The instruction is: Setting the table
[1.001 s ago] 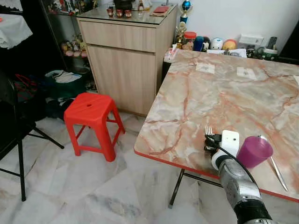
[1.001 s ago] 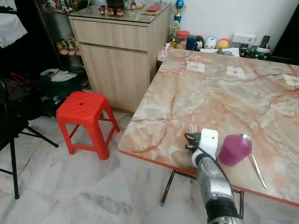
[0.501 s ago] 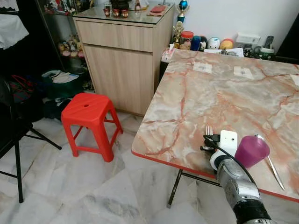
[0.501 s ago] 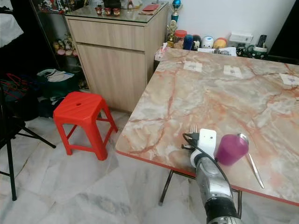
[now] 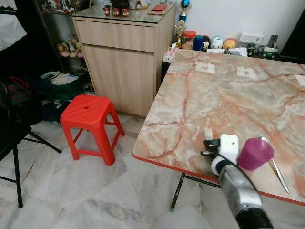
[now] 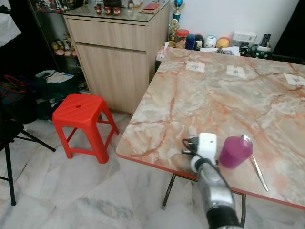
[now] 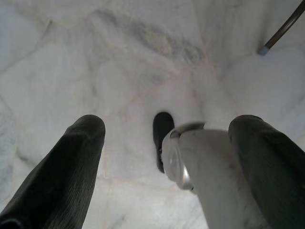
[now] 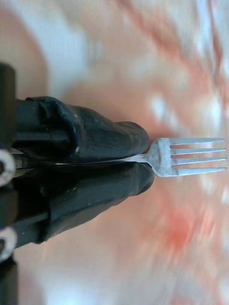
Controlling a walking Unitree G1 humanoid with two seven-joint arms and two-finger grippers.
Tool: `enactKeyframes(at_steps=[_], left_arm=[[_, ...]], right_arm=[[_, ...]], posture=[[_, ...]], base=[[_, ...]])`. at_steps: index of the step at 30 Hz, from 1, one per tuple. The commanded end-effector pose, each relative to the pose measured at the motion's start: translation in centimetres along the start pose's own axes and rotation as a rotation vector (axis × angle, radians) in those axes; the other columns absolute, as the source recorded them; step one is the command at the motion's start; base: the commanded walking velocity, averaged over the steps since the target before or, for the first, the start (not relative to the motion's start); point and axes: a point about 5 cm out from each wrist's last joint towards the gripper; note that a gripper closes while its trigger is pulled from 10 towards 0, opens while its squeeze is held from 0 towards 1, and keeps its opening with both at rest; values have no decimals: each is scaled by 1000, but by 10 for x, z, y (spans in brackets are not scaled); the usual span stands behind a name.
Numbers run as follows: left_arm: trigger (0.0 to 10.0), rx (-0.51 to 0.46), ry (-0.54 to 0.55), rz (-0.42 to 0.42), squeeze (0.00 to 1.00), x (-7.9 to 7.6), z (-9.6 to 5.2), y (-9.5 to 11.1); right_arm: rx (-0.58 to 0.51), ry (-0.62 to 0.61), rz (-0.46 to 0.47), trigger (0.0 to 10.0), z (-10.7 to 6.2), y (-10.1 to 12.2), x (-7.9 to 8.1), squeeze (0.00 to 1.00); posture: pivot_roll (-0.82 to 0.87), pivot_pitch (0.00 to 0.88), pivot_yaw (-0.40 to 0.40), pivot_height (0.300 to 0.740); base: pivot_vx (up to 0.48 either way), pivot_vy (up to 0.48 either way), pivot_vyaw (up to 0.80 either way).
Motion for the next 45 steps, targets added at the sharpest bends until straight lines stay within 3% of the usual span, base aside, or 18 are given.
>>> enactKeyframes(at_steps=[1,7,15,21,25,32,36,41,45], left_arm=[[10000,24,8,-2,0,5,-4,-8],[10000,58,24,3,0,9,-8,-16],[10000,58,25,1,0,2,-4,-13],[10000,60,20,2,0,-2,-3,-12],[10000,58,19,5,0,-4,-1,-10],[10000,54,21,5,0,-5,-1,-9],[10000,57,26,13,0,-5,-1,-9],[10000,59,24,19,0,-6,0,-8],[10000,58,20,22,0,-6,0,-8]], right_arm=[[-41,22,-12,10000,-1,5,3,0],[-223,40,-88,10000,-13,24,7,0],[-291,31,-210,10000,-29,23,-3,0],[-399,8,-285,10000,-41,38,-10,0],[-492,-2,-257,10000,-47,56,-10,0],[-522,22,-290,10000,-51,61,-7,0],[-560,-41,-271,10000,-60,69,-16,0],[-550,-113,-236,10000,-63,66,-23,0],[-525,-102,-162,10000,-63,61,-21,0]], posture=[[44,89,-8,740],[40,83,-13,740],[33,96,-17,740],[26,101,-14,740],[23,103,-11,740],[25,105,-8,740],[14,111,-3,740],[8,112,0,740],[5,112,2,740]], base=[[0,0,0],[0,0,0],[0,0,0],[0,0,0],[0,0,0],[0,0,0],[0,0,0],[0,0,0],[0,0,0]])
Point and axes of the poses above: a point about 5 cm out from each wrist's last joint towards the gripper, its own z axis pointing out of the wrist towards the gripper, its own y axis along the axis of the wrist's last joint, x = y × z, and after that the axes turned 2 degrees about -z, right-handed
